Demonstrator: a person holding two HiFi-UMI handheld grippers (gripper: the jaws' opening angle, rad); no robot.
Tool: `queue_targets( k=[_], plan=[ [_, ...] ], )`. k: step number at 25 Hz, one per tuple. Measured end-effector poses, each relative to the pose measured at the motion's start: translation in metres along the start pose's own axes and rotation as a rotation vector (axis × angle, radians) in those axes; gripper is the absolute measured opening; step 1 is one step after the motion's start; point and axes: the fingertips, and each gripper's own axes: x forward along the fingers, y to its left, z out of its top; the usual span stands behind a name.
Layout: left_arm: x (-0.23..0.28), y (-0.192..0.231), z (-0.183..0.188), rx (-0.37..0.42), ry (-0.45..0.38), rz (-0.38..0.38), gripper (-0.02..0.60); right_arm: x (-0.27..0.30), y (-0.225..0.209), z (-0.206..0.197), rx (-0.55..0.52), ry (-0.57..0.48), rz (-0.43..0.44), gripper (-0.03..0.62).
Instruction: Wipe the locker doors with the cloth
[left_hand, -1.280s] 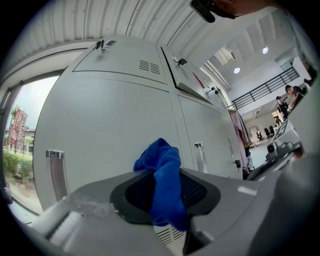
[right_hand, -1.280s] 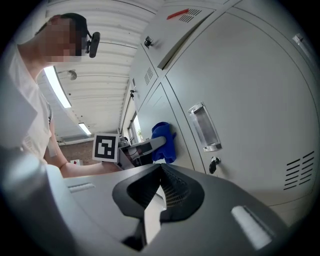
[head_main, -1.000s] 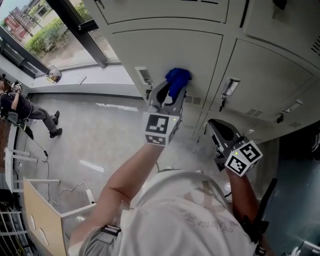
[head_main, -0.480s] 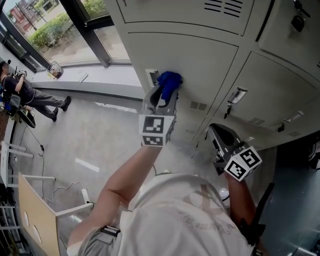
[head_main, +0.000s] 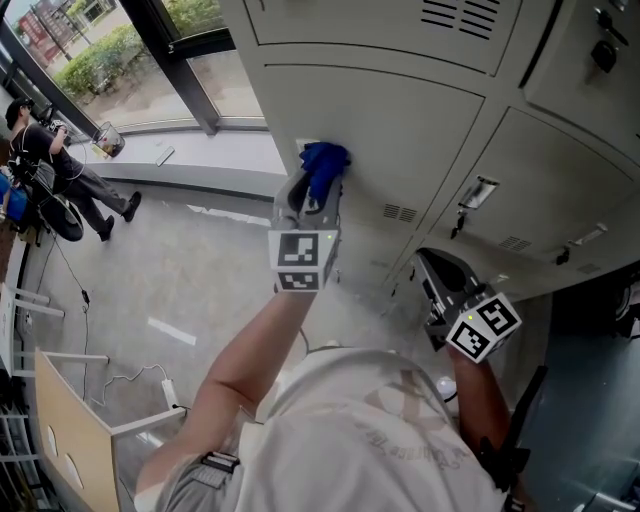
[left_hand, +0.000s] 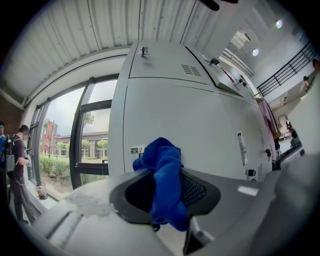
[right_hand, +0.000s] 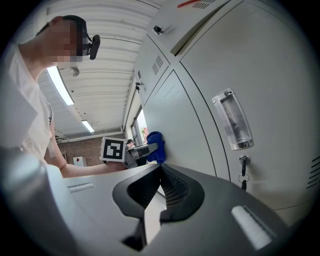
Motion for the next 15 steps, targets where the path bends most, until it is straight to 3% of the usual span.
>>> queue_targets(
  k=[8,15],
  plan=[
    [-0.007,0.02,-0.003,-0.015,0.006,0.04,0.137,0.004,0.002,0.0,-0.002,0.005,0.008,0.008],
    [-0.02,0.053,-0.001,-0.036,-0.003,0.122,0.137,0.009,0.006,-0.003,-0.001,0.013,0.024,0.008]
  ],
)
